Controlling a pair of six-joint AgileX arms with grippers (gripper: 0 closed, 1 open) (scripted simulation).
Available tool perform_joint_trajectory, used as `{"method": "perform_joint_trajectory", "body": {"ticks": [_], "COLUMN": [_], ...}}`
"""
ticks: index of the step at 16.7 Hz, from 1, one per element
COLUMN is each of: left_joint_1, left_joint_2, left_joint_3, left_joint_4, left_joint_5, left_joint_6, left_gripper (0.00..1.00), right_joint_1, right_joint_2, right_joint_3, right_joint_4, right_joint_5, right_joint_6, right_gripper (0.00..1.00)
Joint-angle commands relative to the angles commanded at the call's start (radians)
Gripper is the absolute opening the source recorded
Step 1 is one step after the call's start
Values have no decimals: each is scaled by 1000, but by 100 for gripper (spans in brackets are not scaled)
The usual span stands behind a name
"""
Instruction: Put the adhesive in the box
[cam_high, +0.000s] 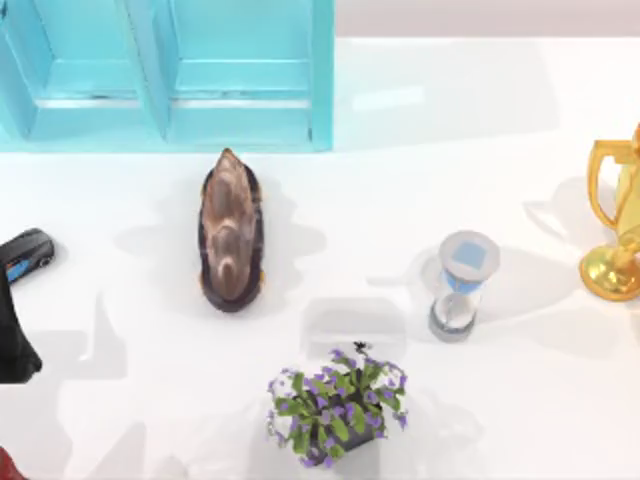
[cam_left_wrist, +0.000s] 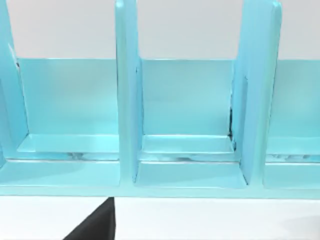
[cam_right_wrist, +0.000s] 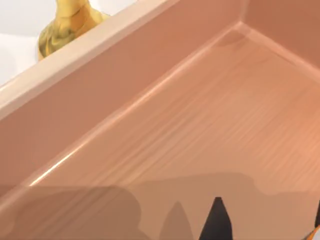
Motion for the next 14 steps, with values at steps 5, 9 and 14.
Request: {"method": "perform_joint_trajectory", "body": {"ticks": [5, 9, 14], "left_joint_1": [0, 0, 0], "left_joint_2": [0, 0, 0], "left_joint_3": [0, 0, 0], "left_joint_4": [0, 0, 0], "left_joint_5": [0, 0, 0], "left_joint_6": [0, 0, 0], "left_gripper": [100, 100, 100], "right_joint_1": [0, 0, 0], "right_joint_2": [0, 0, 0], "right_joint_3": [0, 0, 0], "right_joint_4": [0, 0, 0], "right_joint_5": [0, 0, 0], "right_joint_6": [0, 0, 0], "right_gripper": [75, 100, 100]}}
